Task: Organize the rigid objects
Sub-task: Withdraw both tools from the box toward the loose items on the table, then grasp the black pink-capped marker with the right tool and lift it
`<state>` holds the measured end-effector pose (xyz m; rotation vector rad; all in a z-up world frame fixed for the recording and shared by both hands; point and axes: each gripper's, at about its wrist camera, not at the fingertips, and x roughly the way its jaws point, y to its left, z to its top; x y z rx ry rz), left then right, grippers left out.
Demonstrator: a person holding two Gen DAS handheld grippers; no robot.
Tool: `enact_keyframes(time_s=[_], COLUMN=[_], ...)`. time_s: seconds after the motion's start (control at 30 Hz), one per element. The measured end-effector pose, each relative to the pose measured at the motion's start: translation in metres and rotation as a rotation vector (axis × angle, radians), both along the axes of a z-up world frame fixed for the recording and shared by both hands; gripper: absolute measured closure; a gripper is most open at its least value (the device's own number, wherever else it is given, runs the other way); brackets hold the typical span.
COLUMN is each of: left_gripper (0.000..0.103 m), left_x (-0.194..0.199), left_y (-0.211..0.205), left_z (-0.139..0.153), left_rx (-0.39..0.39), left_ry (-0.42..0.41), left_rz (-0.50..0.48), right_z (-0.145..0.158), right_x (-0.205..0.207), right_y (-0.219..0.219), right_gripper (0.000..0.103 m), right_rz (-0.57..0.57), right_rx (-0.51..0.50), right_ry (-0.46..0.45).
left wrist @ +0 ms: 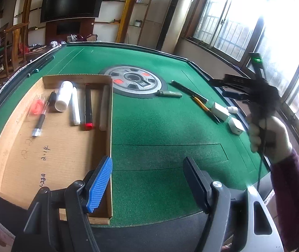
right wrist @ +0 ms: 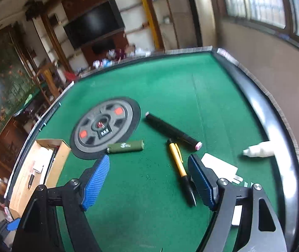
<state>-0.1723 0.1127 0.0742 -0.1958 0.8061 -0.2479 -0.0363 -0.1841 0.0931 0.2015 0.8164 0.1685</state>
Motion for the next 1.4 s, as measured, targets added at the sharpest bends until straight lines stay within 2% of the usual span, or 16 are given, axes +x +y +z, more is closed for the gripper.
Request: enact_keyframes(time_s=[0.07,0.17,0.23,0.4,0.5,0.53,0.6,0.67,0.77,0.83,0.87,0.97,1.03,1.2,1.37,1.4], left_gripper=[0.03,0.03,0.03,0.03,0.03,0.03,0.03,0.03,0.028,0.025,0.025,0.025,0.025,0.025,0.025,0.025], left_x=[0.001,0.004,0.007,0.01,0.012,0.013,0.014,0.017,0.019,0.019,0.018,0.017,0.016,0.014,0.012,0.011], left_y=[0.002,0.004,0.005,0.004,0.008,0.01,0.011,0.012,0.007,0.004,0.004,0.007,0.006,-0.004,-0.015,-0.016], left_z=[-0.001,-0.002,-0.005,-0.01,-0.015,-0.016,-0.017,-0.019,-0.023,-0.023,-0.023,-0.022,-0.02,-0.015,-0.013,-0.012], left_rx=[-0.002,-0.013,-0.025,-0.029,-0.041,-0.046,-0.052,-0.06,-0.059,-0.046,-0.047,-0.065,-0.054,-0.021,0.01,0.014], left_ry=[0.003,0.008,0.014,0.034,0.055,0.063,0.067,0.066,0.069,0.063,0.062,0.065,0.056,0.032,0.034,0.029], left_rz=[0.001,0.01,0.006,-0.008,0.002,0.002,0.003,-0.001,-0.01,-0.016,-0.016,-0.014,-0.01,-0.024,-0.038,-0.04], right_z=[-0.01,-0.024,-0.027,-0.034,-0.05,-0.057,-0.065,-0.066,-0.066,-0.055,-0.044,-0.012,-0.003,-0.026,-0.05,-0.054], right_x=[0.019,0.041,0.051,0.094,0.119,0.125,0.124,0.106,0.073,0.058,0.056,0.065,0.08,0.111,0.125,0.13], right_y=[-0.003,0.006,0.02,0.072,0.083,0.087,0.094,0.101,0.109,0.107,0.099,0.062,0.036,-0.001,0.018,0.021], right_gripper=[0.027,0.027,0.027,0.027,0.027,0.032,0.044,0.044,0.048,0.049,0.049,0.045,0.045,0.045,0.045,0.054], right_rz=[-0.03,0.012,0.031,0.124,0.142,0.156,0.193,0.225,0.363,0.42,0.401,0.196,0.084,0.008,0.08,0.084], right_rx=[-0.01,0.049,0.054,-0.05,-0.002,0.01,0.006,-0.022,0.056,0.074,0.056,-0.116,-0.191,-0.235,-0.334,-0.359], right_ry=[0.047,0.113,0.118,0.111,0.174,0.204,0.247,0.266,0.333,0.309,0.268,0.112,0.083,0.183,0.222,0.238])
